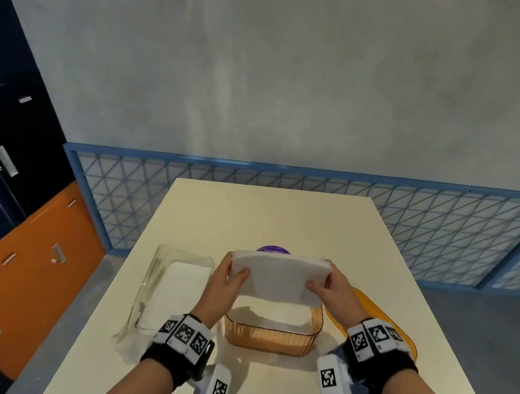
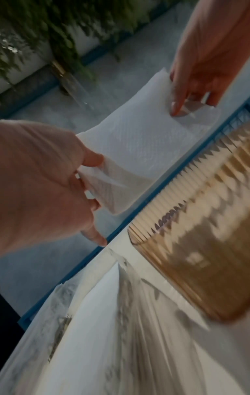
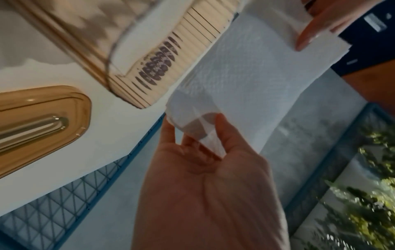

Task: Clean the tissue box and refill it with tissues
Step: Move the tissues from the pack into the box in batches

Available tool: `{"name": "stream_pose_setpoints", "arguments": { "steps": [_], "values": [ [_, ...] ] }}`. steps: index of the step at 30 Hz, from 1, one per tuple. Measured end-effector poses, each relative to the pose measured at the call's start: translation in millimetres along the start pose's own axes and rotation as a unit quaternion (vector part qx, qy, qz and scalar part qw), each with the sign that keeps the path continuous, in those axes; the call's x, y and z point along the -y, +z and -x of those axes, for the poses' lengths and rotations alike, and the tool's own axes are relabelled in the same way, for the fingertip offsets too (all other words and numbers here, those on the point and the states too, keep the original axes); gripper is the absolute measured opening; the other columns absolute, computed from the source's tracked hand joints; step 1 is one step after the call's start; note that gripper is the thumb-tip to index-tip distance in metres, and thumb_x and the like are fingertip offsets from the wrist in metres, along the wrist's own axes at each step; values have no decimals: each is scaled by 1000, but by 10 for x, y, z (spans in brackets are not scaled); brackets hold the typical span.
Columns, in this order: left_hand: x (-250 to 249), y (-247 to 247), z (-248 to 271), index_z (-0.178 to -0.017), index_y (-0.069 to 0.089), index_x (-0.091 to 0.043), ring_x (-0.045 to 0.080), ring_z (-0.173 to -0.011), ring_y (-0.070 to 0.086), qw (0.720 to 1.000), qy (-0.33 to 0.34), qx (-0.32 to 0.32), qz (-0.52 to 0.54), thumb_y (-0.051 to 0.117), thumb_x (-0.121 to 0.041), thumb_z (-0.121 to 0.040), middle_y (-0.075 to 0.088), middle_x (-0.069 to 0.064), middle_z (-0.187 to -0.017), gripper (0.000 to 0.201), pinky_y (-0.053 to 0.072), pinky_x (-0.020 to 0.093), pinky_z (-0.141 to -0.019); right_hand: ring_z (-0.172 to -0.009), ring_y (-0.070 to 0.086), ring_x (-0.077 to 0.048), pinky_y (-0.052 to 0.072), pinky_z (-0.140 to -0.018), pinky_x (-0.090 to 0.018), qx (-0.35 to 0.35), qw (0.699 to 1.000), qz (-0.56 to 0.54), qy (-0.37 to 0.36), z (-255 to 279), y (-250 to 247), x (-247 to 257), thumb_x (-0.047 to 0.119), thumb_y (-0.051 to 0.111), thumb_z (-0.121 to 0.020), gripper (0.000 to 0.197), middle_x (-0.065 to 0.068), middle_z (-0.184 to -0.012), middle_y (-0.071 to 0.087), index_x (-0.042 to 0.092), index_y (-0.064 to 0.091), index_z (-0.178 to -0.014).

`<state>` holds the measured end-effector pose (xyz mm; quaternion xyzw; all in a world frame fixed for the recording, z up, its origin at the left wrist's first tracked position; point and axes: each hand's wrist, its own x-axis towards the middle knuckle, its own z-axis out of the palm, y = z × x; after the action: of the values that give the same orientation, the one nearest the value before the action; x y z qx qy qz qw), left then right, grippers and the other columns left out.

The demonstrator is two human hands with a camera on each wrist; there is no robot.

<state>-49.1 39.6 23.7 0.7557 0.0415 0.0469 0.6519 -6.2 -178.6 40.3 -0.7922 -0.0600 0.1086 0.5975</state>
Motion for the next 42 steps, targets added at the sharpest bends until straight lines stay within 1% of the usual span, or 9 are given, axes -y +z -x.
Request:
{"name": "stream_pose_setpoints", "arguments": {
  "steps": [5,8,13,24,27,30,34,37,42],
  "values": [
    [374,99,14,-132,41,-12,25,-116,52,961,-54,33,-270,46,-15,-97,56,10,-122,36,39,27,-88,-88,54,-20,45,-64,-23,14,974,215,71,41,152,-292,3,49,-89,27,-8,-104,59,14,47,-114],
    [319,152,-20,-134,38,-12,26,-118,50,937,-72,28,-339,41,-17,-98,55,12,-125,36,28,27,-82,-92,54,-21,42,-73,-24,-15,966,245,84,6,212,-267,3,45,-92,32,-15,-117,60,9,46,-123],
    [156,161,-156,-128,38,-15,27,-105,60,921,-72,-20,-381,41,-17,-96,67,7,-108,32,34,37,-90,-111,58,-32,44,-81,-26,-68,968,220,105,-107,201,-172,2,47,-92,43,-21,-123,59,6,37,-133],
    [193,337,-208,-147,12,-9,25,-111,59,775,-116,69,-617,40,-4,-91,61,5,-121,62,35,44,-103,-117,53,-30,44,-93,-34,23,897,434,81,-237,352,-313,0,42,-92,56,-18,-128,51,10,23,-144],
    [154,407,-198,-140,31,-11,26,-113,55,749,-59,42,-659,47,-4,-90,55,8,-124,53,39,41,-97,-118,47,-29,45,-92,-34,17,862,507,9,-225,381,-304,-3,41,-93,52,-14,-132,43,12,30,-142],
    [126,447,-208,-106,66,-11,25,-101,59,746,68,21,-662,69,-13,-81,58,10,-112,26,51,33,-77,-118,46,-28,45,-89,-34,-6,829,555,-66,-208,410,-269,-2,43,-92,42,-13,-131,45,11,45,-132],
    [329,445,-359,-132,52,-7,30,-128,44,745,-72,217,-627,48,-9,-95,41,12,-138,37,42,37,-103,-126,46,-26,32,-107,-39,101,796,597,-26,-218,453,-276,17,51,-93,39,-8,-133,50,20,49,-132],
    [364,445,-441,-127,54,-2,30,-123,53,723,-140,267,-622,51,-13,-94,50,15,-135,35,44,34,-100,-129,44,-24,14,-114,-55,165,748,637,85,-232,446,-301,13,54,-90,36,-6,-132,52,19,52,-126],
    [370,435,-472,-126,54,2,29,-122,54,695,-158,311,-629,46,-15,-97,54,17,-134,35,45,33,-98,-125,49,-24,11,-112,-62,189,729,647,119,-296,434,-365,14,55,-90,31,-4,-127,60,17,57,-121]
  ]
}}
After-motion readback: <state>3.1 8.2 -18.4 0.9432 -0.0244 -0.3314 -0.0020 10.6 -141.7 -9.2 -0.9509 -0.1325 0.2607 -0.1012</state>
